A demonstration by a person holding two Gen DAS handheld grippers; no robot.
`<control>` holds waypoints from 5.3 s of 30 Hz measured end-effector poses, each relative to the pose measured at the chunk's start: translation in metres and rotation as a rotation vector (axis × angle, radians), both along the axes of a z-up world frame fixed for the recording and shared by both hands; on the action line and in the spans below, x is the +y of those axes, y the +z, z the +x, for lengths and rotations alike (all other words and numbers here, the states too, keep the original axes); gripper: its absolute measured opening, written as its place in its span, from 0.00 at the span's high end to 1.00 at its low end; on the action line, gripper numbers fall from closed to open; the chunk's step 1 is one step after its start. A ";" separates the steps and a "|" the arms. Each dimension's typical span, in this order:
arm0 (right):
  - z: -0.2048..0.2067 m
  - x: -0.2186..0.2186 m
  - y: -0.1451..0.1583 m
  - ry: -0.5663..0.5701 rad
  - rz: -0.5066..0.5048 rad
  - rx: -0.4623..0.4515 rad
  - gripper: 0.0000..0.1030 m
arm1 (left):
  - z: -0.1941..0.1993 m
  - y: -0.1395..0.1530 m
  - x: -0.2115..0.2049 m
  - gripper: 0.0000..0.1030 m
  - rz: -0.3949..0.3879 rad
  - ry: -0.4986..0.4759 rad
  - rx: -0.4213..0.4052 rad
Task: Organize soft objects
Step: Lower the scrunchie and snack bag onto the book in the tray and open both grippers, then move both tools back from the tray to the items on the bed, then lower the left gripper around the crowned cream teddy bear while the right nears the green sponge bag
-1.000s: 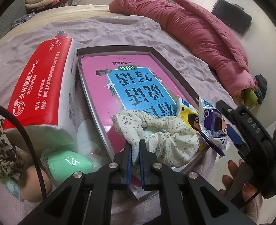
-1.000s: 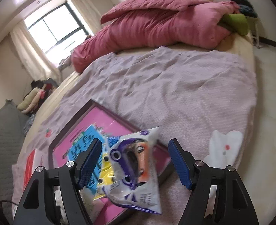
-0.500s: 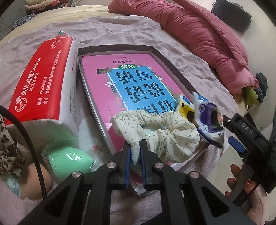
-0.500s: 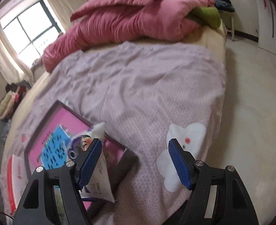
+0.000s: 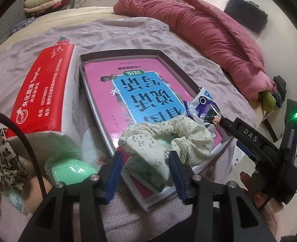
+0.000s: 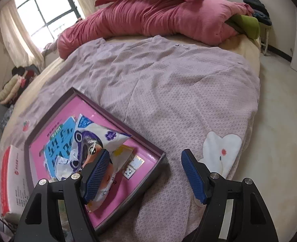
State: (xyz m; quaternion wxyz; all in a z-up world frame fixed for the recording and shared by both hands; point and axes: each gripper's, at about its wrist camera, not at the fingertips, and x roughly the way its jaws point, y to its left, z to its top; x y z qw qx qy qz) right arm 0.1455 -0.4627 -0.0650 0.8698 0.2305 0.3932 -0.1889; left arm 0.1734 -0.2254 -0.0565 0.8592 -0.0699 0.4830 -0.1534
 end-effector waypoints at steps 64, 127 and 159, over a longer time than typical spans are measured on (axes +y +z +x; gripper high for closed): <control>-0.084 0.140 0.121 0.368 -0.161 -0.362 0.27 | -0.117 0.104 0.161 0.38 -0.045 0.252 -0.223; -0.071 0.219 0.055 0.657 -0.059 -0.117 0.27 | -0.131 -0.027 0.307 0.37 -0.062 0.390 0.050; -0.024 0.285 -0.013 0.858 -0.523 0.031 0.47 | -0.117 -0.042 0.306 0.37 -0.067 0.357 0.038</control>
